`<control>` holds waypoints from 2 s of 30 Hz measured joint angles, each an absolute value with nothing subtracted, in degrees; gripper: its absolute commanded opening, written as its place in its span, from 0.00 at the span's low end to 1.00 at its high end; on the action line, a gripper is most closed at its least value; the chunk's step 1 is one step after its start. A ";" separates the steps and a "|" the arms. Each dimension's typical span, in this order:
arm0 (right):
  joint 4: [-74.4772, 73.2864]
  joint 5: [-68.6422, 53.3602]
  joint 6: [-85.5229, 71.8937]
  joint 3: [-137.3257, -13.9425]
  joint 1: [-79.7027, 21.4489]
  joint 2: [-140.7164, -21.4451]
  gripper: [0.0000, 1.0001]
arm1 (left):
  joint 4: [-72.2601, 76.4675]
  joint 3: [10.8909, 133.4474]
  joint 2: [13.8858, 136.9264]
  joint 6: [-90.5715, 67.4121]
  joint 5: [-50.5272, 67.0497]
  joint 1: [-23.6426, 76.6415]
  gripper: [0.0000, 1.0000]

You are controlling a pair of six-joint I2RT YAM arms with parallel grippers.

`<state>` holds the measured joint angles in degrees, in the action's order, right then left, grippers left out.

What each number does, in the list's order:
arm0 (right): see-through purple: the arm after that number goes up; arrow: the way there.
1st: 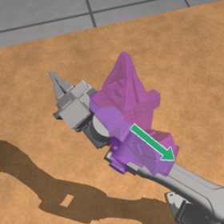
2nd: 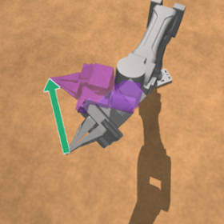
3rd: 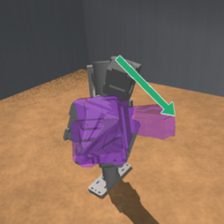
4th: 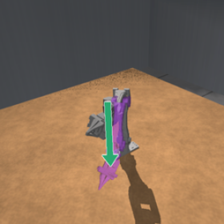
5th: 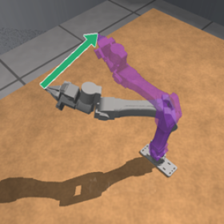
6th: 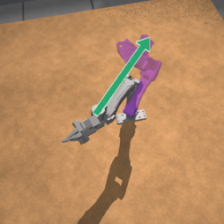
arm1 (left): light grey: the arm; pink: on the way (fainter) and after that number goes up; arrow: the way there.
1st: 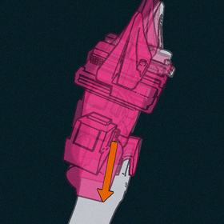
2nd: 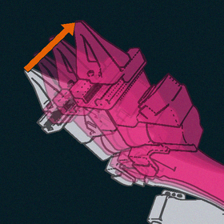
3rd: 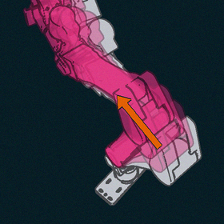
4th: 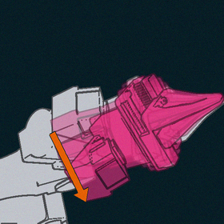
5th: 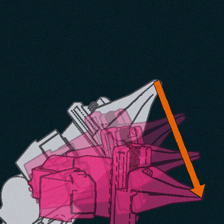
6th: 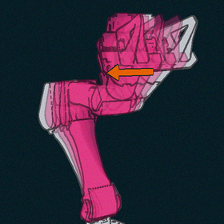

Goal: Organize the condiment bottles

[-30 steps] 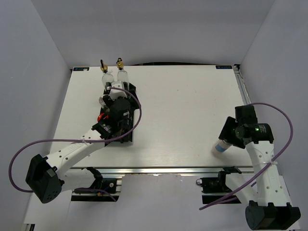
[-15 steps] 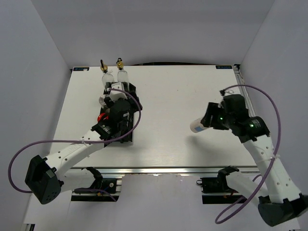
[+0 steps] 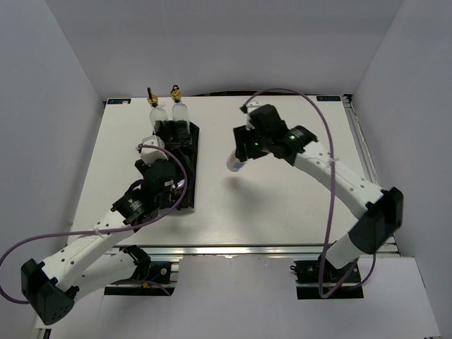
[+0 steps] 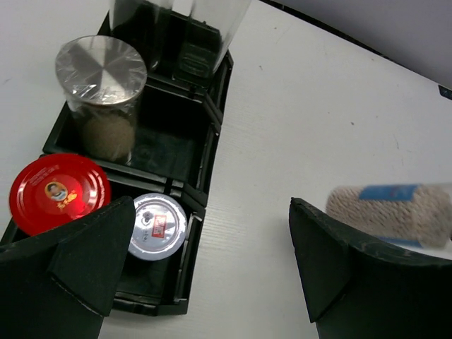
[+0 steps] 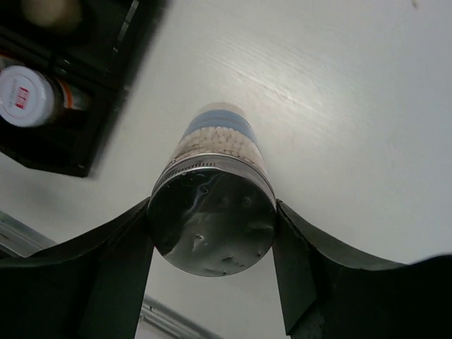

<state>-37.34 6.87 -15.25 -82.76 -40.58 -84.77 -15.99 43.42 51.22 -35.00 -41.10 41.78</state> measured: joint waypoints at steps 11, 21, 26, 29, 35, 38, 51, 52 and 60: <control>-30.63 2.35 -7.46 -103.63 -48.16 -106.91 0.00 | -23.44 40.95 46.54 -37.32 -41.34 41.78 0.98; -29.93 -0.25 -4.62 -119.04 -49.58 -120.60 0.00 | -26.00 40.95 44.95 -37.60 -41.56 41.78 0.98; -29.80 -0.60 -4.38 -122.78 -50.00 -125.05 0.00 | -26.74 40.95 44.64 -37.58 -41.58 41.78 0.98; -29.30 -0.60 -4.38 -124.62 -50.37 -128.09 0.00 | -26.70 40.86 44.42 -37.54 -41.69 41.78 0.98; -29.06 1.74 -4.19 -126.93 -51.51 -133.23 0.59 | -26.61 40.82 44.34 -37.52 -42.59 41.78 0.98; -28.56 2.79 -4.40 -127.46 -51.90 -133.25 0.89 | -26.59 40.82 44.34 -37.52 -42.76 41.78 0.98; -26.44 2.59 -3.90 -125.62 -51.70 -129.58 0.89 | -26.37 40.73 42.89 -37.54 -43.79 41.78 0.98; -26.17 2.57 -3.95 -124.25 -51.42 -127.66 0.90 | -26.30 40.73 42.92 -37.52 -43.81 41.78 0.98; -14.26 1.56 -7.53 -90.63 -42.76 -98.02 0.90 | -25.15 40.75 43.55 -37.50 -44.53 41.78 0.98</control>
